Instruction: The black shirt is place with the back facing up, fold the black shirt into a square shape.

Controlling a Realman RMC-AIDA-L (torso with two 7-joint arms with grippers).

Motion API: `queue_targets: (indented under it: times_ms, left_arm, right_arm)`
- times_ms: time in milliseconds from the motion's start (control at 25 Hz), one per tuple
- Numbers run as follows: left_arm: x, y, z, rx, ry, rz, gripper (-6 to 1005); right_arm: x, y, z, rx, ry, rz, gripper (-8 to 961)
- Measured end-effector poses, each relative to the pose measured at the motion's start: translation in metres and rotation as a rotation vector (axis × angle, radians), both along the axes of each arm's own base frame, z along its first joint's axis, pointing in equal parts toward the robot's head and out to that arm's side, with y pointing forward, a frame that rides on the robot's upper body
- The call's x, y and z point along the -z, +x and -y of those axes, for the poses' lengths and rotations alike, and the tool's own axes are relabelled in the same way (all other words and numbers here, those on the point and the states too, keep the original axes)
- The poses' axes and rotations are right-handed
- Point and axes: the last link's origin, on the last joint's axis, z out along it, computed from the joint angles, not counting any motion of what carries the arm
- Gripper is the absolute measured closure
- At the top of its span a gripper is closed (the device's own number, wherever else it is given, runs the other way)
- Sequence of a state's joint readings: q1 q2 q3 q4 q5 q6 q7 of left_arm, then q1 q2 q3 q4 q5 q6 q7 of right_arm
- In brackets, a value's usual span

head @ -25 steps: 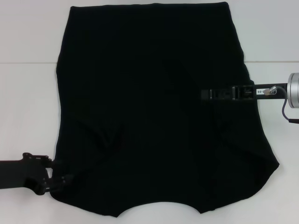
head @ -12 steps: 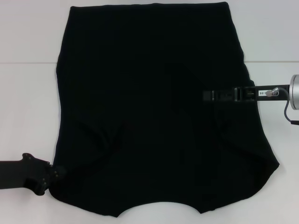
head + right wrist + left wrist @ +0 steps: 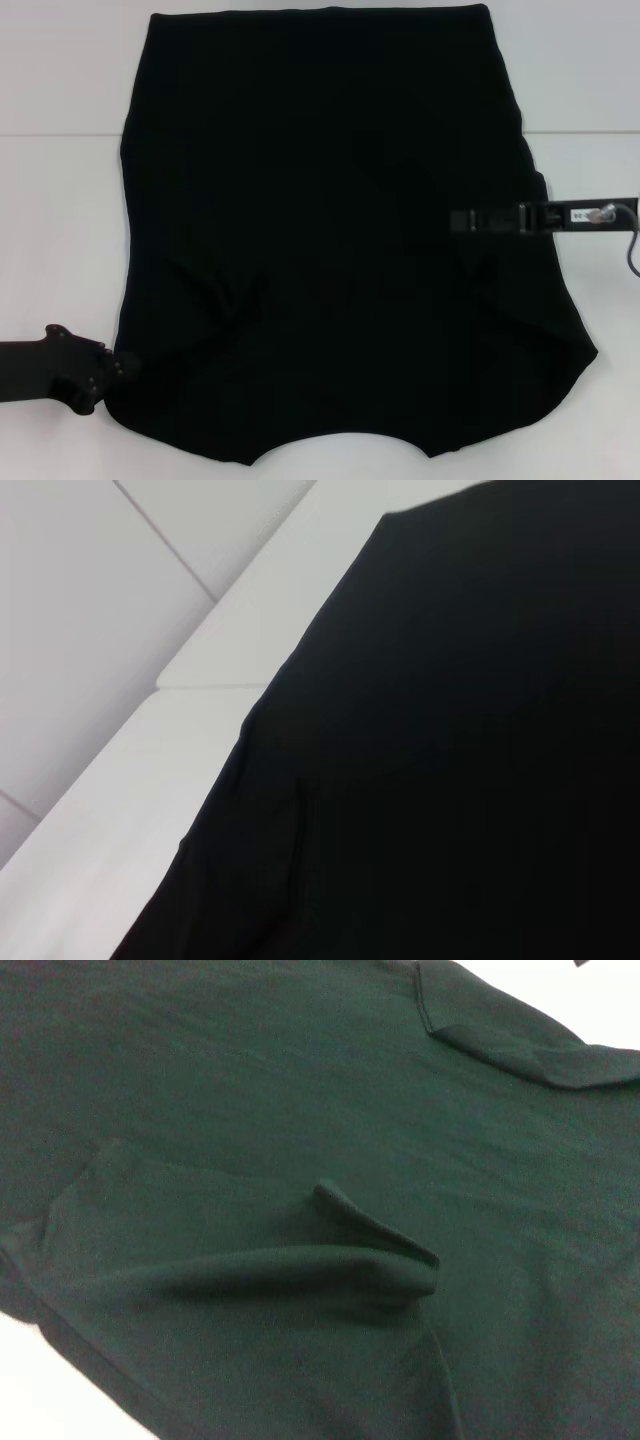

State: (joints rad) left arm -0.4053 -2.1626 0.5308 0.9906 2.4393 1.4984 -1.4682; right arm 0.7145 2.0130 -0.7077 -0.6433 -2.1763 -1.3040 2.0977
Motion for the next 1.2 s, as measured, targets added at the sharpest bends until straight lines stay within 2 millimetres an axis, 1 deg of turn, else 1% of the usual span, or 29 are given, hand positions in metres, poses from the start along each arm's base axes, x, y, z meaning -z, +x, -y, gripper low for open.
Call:
queue_targets:
  times_ms: [200,480,520,560,640,800,920,1200]
  left_arm:
    - [-0.002,-0.002,0.003,-0.012,-0.001,0.006,978]
    - [-0.004,-0.007,0.007,-0.034,0.018,0.017,978]
    - [-0.004,-0.007,0.007,-0.034,0.018,0.017,978]
    - [-0.003,-0.007,0.007,-0.035,0.016,0.019,978]
    - [-0.003,-0.007,0.008,-0.037,0.015,0.02,978]
    - [-0.002,-0.008,0.009,-0.038,0.018,0.026,978]
    - [-0.002,-0.007,0.009,-0.036,0.02,0.03,978]
    - [-0.001,-0.007,0.009,-0.035,0.018,0.035,978]
  right_arm:
    - [-0.015,0.019,0.013,0.055,-0.026,-0.016,271]
    - [-0.042,0.056,0.036,0.187,-0.042,-0.033,273]
    - [-0.048,0.066,0.043,0.222,-0.049,-0.031,273]
    - [-0.048,0.066,0.043,0.222,-0.049,-0.031,273]
    - [-0.052,0.073,0.049,0.254,-0.057,-0.033,274]
    - [-0.054,0.082,0.06,0.28,-0.076,-0.034,275]
    - [-0.05,0.088,0.066,0.302,-0.106,-0.017,276]
    - [-0.037,0.094,0.072,0.335,-0.16,0.016,344]
